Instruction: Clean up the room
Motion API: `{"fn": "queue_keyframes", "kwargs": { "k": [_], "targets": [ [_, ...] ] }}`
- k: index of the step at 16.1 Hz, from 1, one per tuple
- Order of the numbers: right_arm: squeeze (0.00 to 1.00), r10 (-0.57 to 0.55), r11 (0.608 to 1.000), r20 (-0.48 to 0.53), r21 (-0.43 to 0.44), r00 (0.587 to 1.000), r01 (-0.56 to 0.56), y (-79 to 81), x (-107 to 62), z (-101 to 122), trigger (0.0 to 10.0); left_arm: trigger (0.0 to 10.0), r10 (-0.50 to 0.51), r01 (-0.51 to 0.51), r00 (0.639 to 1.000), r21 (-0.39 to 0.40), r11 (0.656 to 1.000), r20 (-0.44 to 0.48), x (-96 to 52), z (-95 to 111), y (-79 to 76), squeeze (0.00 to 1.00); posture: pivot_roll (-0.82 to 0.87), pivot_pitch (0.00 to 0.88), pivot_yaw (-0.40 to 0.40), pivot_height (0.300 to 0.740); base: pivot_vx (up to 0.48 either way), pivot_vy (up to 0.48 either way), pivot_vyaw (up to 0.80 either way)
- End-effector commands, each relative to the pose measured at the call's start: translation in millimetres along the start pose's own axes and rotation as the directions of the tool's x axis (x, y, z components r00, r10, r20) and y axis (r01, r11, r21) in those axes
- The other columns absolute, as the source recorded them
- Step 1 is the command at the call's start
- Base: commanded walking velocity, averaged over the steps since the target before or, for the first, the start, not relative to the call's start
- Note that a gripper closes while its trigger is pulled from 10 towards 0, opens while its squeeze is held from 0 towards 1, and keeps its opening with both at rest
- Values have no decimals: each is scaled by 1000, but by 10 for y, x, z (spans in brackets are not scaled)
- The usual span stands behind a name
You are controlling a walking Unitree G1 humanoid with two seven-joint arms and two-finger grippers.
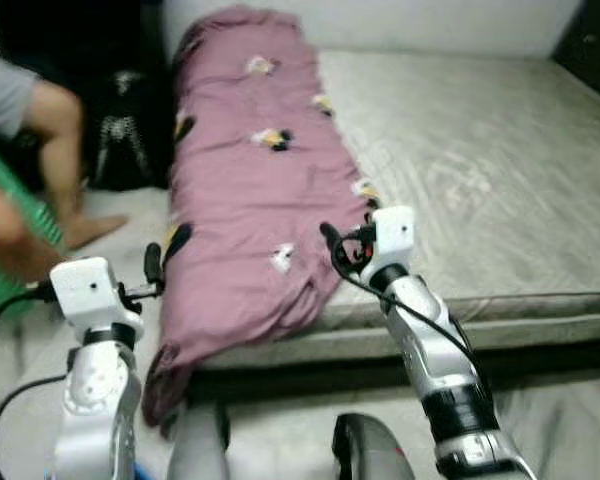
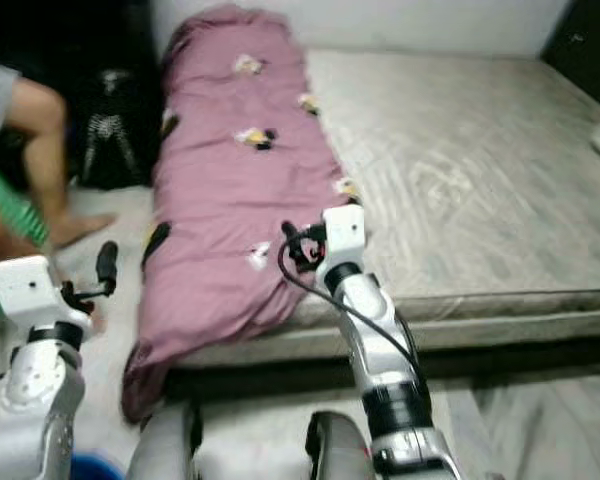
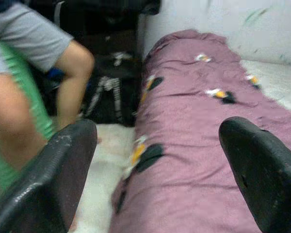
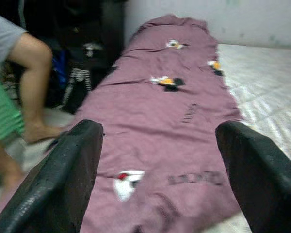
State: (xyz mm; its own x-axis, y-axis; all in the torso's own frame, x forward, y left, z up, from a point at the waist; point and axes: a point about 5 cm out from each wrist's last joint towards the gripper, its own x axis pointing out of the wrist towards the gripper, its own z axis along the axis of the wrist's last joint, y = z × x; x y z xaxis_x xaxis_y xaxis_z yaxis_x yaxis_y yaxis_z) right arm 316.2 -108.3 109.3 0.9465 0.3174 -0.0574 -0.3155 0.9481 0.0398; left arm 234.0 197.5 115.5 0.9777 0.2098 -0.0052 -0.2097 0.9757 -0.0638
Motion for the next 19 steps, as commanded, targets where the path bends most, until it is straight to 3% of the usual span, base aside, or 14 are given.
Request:
{"fn": "queue_keyframes", "kwargs": {
  "k": [1, 15, 16, 19],
  "targets": [
    [0, -40, 999, -6, -6, 999, 39, -121, -31, -9, 10000, 10000, -21, 21, 1000, -14, 1000, -3, -9, -8, -67, 0, -14, 7, -57, 642, 356, 0, 0],
    [0, -39, 999, -6, -6, 999, 39, -122, -29, -9, 10000, 10000, -22, 22, 1000, -14, 1000, -3, -9, -9, -67, 0, -14, 7, -57, 642, 357, 0, 0],
    [0, 17, 1000, -57, -9, 998, -17, -25, 23, -101, 10000, 10000, 22, -21, 996, 16, 1000, -84, -45, -98, -7, 0, 23, 45, -68, 627, 0, 0, 0],
    [0, 64, 998, -118, -20, 991, -67, 58, 53, -193, 10000, 10000, 56, -51, 992, 45, 998, -112, -87, -116, 74, 0, 38, 61, -71, 602, 0, 0, 0]
  ]
}}
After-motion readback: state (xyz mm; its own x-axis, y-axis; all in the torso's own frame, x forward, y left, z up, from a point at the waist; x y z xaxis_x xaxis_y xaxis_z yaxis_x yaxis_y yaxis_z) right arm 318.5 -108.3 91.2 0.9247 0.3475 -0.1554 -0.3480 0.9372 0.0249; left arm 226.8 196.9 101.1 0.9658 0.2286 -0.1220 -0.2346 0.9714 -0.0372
